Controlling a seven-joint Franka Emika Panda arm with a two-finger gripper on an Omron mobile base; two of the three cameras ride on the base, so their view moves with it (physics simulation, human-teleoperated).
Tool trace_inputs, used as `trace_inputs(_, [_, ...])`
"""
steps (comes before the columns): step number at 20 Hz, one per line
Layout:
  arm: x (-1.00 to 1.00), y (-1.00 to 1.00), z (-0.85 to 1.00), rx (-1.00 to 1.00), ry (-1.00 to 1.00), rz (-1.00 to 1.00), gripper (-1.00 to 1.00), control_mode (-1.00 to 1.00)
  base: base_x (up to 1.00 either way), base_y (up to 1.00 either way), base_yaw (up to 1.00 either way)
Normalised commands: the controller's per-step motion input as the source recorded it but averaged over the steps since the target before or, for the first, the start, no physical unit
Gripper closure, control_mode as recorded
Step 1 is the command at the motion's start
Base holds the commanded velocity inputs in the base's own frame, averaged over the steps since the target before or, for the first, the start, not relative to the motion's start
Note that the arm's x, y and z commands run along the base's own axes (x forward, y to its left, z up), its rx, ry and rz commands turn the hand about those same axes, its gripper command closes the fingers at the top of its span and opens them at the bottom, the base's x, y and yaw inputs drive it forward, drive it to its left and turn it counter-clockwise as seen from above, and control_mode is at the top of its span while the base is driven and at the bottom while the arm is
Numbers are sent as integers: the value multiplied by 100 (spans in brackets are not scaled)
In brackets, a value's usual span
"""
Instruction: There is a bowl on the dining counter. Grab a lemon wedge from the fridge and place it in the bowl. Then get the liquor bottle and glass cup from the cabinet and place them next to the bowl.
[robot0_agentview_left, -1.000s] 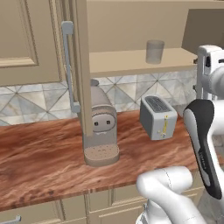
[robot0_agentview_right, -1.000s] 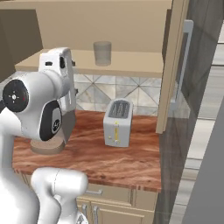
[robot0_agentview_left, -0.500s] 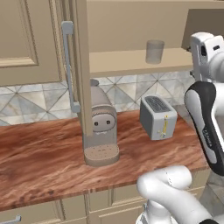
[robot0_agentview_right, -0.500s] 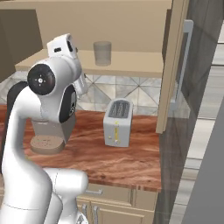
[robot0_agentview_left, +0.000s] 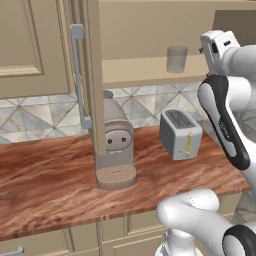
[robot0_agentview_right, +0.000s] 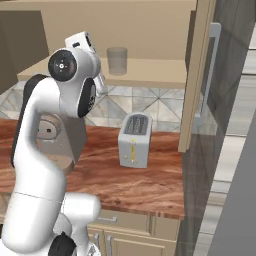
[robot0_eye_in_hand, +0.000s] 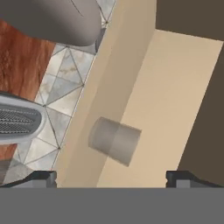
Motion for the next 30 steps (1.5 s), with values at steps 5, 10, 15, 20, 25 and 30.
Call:
trace_inputs(5, [48,1,0,0,18,0,-100,-100,0,0,0])
trace_inputs(10, [35,0,0,0,7,0,-100,-100,0,0,0])
trace_inputs(15, [26,0,-4,0,4,0,-100,-100,0,0,0])
trace_inputs(20, [35,1,-2,0,0,0,-100,-100,0,0,0])
trace_inputs(25, [39,3,-2,0,4,0,-100,-100,0,0,0])
trace_inputs(30, [36,2,-6,0,5,0,-100,-100,0,0,0])
